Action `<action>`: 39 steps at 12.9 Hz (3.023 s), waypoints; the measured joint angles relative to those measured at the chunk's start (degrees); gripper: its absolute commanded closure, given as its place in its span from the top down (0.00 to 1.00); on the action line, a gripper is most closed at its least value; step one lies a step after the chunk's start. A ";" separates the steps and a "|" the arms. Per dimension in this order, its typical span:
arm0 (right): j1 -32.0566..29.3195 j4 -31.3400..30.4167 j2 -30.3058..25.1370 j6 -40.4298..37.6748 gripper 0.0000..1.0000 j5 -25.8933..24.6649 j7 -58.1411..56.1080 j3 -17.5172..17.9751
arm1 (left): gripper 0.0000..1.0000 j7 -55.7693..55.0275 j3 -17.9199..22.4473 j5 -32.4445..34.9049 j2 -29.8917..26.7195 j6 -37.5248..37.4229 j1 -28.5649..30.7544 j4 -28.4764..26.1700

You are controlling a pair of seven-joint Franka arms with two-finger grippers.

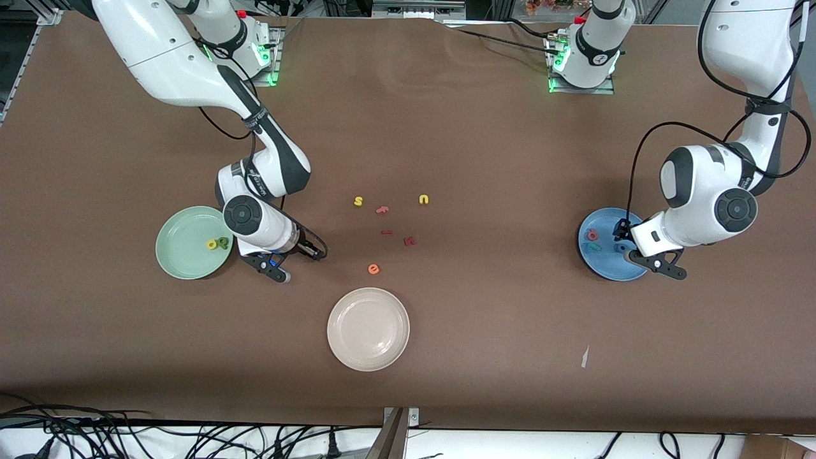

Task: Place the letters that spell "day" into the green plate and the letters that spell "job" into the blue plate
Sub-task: 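Drop the blue o on the blue plate while the right gripper reaches cyan y, then raise the left arm to rest while the right gripper grasps the cyan y, then carry the cyan y to the green plate and open the right gripper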

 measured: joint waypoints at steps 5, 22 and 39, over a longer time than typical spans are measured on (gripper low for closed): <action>0.00 0.22 0.09 0.11 0.31 -0.03 0.00 0.01 | 1.00 -0.06 -0.32 0.00 -2.67 0.06 0.11 -1.48; -1.16 9.67 -2.29 -21.75 0.02 -2.43 -17.44 -2.85 | 1.00 -20.56 -3.07 0.03 -33.37 -39.53 1.51 13.21; -1.49 -4.96 -12.57 -15.92 1.00 -0.87 -46.53 -17.18 | 1.00 -42.15 -7.00 0.05 -24.52 -42.13 -1.64 21.83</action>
